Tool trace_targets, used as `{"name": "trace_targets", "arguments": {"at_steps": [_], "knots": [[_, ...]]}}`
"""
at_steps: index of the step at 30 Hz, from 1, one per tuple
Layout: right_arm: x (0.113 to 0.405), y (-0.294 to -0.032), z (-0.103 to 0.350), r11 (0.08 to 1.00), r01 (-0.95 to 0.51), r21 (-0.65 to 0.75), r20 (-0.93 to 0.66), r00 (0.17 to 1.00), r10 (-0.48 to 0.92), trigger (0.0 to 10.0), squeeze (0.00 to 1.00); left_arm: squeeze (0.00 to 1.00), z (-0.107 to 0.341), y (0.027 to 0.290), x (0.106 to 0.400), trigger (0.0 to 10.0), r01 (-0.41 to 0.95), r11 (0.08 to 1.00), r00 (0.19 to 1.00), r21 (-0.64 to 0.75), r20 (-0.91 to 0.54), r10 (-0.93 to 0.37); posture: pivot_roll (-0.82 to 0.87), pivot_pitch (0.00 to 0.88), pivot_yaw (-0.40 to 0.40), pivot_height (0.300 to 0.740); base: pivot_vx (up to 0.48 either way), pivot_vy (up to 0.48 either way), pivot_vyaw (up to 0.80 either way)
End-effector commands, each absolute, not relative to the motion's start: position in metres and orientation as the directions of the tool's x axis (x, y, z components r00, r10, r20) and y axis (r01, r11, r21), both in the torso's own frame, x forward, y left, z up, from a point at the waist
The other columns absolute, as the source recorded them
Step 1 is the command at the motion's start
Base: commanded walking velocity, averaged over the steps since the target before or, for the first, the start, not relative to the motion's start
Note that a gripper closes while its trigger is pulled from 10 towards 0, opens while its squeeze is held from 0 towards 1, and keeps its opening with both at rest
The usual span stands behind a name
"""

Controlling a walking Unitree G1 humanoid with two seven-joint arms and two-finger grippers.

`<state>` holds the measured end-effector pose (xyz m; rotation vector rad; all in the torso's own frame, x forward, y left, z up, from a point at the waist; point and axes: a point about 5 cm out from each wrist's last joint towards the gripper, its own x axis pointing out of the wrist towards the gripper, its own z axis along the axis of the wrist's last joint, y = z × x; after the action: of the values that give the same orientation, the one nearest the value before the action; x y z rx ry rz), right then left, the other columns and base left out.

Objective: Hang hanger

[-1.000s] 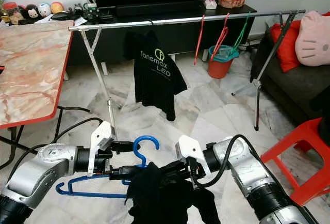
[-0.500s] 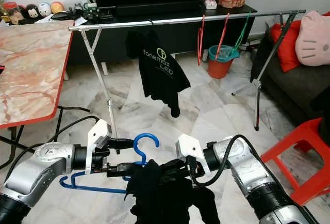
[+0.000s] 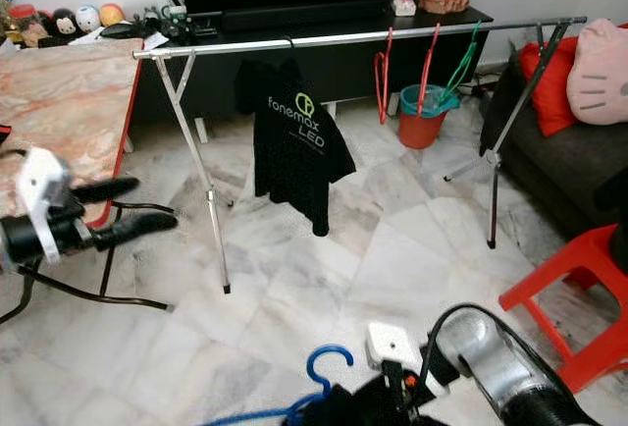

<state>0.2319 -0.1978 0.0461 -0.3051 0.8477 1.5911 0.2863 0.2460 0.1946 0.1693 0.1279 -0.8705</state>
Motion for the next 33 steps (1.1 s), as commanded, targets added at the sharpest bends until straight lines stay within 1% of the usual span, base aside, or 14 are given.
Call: {"name": "trace_targets", "arguments": {"at_steps": [1, 8, 10, 11, 12, 14, 15, 18, 22, 23, 26, 27, 30, 33], "knots": [[0.235, -0.196, 0.051, -0.002, -0.947, 0.321, -0.621, -0.212, 0.755, 0.0, 0.0, 0.0, 0.196, 0.247, 0.287, 10.0, 0.77, 0.628, 0.636, 0.113, -0.208, -0.743, 0.04, 0.0, -0.003, 0.74, 0.0, 0.0, 0.0], [0.236, -0.193, 0.047, 0.007, -0.95, 0.311, -0.622, -0.198, 0.758, 0.0, 0.0, 0.0, 0.188, 0.243, 0.294, 10.0, 0.712, 0.686, 0.702, 0.151, -0.194, -0.685, 0.05, 0.0, 0.001, 0.74, 0.0, 0.0, 0.0], [0.244, -0.192, 0.05, 0.068, -0.963, 0.26, -0.615, -0.111, 0.781, 0.0, 0.0, 0.0, 0.182, 0.241, 0.302, 10.0, 0.633, 0.753, 0.774, 0.179, -0.167, -0.611, 0.05, 0.0, 0.002, 0.74, 0.0, 0.0, 0.0], [0.244, -0.192, 0.05, 0.068, -0.963, 0.26, -0.615, -0.111, 0.781, 0.0, 0.0, 0.0, 0.182, 0.241, 0.302, 10.0, 0.633, 0.753, 0.774, 0.179, -0.167, -0.611, 0.05, 0.0, 0.002, 0.74, 0.0, 0.0, 0.0], [0.253, -0.193, 0.053, 0.123, -0.97, 0.211, -0.619, -0.035, 0.785, 0.0, 0.0, 0.0, 0.175, 0.239, 0.308, 10.0, 0.563, 0.806, 0.826, 0.185, -0.141, -0.545, 0.04, 0.0, 0.003, 0.74, 0.0, 0.0, 0.0], [0.255, -0.194, 0.053, 0.135, -0.974, 0.182, -0.639, -0.013, 0.769, 0.0, 0.0, 0.0, 0.172, 0.236, 0.31, 10.0, 0.527, 0.829, 0.85, 0.184, -0.122, -0.513, 0.04, 0.0, 0.004, 0.74, 0.0, 0.0, 0.0], [0.259, -0.196, 0.053, 0.152, -0.982, 0.114, -0.682, 0.034, 0.731, 0.0, 0.0, 0.0, 0.165, 0.226, 0.313, 10.0, 0.471, 0.863, 0.882, 0.18, -0.091, -0.463, 0.04, 0.0, 0.004, 0.74, 0.0, 0.0, 0.0], [0.264, -0.196, 0.056, 0.188, -0.979, 0.073, -0.683, 0.088, 0.725, 0.0, 0.0, 0.0, 0.161, 0.222, 0.316, 10.0, 0.406, 0.902, 0.914, 0.147, -0.062, -0.401, 0.04, 0.0, 0.004, 0.74, 0.0, 0.0, 0.0], [0.276, -0.21, 0.057, 0.206, -0.975, -0.083, -0.796, 0.189, 0.575, 0.0, 0.0, 0.0, 0.15, 0.221, 0.324, 10.0, 0.237, 0.965, 0.972, 0.111, -0.023, -0.236, 0.02, 0.0, 0.011, 0.74, 0.0, 0.0, 0.0], [0.279, -0.214, 0.058, 0.196, -0.973, -0.122, -0.817, 0.21, 0.536, 0.0, 0.0, 0.0, 0.148, 0.226, 0.326, 10.0, 0.148, 0.982, 0.989, 0.113, -0.006, -0.149, 0.02, 0.0, 0.011, 0.74, 0.0, 0.0, 0.0], [0.283, -0.21, 0.062, 0.216, -0.969, -0.123, -0.784, 0.228, 0.577, 0.0, 0.0, 0.0, 0.146, 0.231, 0.328, 10.0, 0.069, 0.991, 0.998, 0.111, 0.007, -0.07, 0.01, 0.0, 0.015, 0.74, 0.0, 0.0, 0.0], [0.287, -0.211, 0.067, 0.194, -0.969, -0.153, -0.788, 0.238, 0.568, 0.0, 0.0, 0.0, 0.144, 0.239, 0.328, 10.0, -0.024, 0.993, 1.0, 0.114, 0.004, 0.023, 0.0, 0.0, 0.013, 0.74, 0.0, 0.0, 0.0], [0.29, -0.214, 0.069, 0.166, -0.97, -0.18, -0.808, 0.242, 0.537, 0.0, 0.0, 0.0, 0.142, 0.242, 0.328, 10.0, -0.062, 0.989, 0.998, 0.132, 0.001, 0.063, 0.0, 0.0, 0.013, 0.74, 0.0, 0.0, 0.0], [0.303, -0.22, 0.084, 0.174, -0.947, -0.27, -0.791, 0.321, 0.521, 0.0, 0.0, 0.0, 0.125, 0.24, 0.322, 10.0, -0.1, 0.981, 0.991, 0.167, -0.07, 0.113, 0.0, 0.0, 0.015, 0.74, 0.0, 0.0, 0.0]]}}
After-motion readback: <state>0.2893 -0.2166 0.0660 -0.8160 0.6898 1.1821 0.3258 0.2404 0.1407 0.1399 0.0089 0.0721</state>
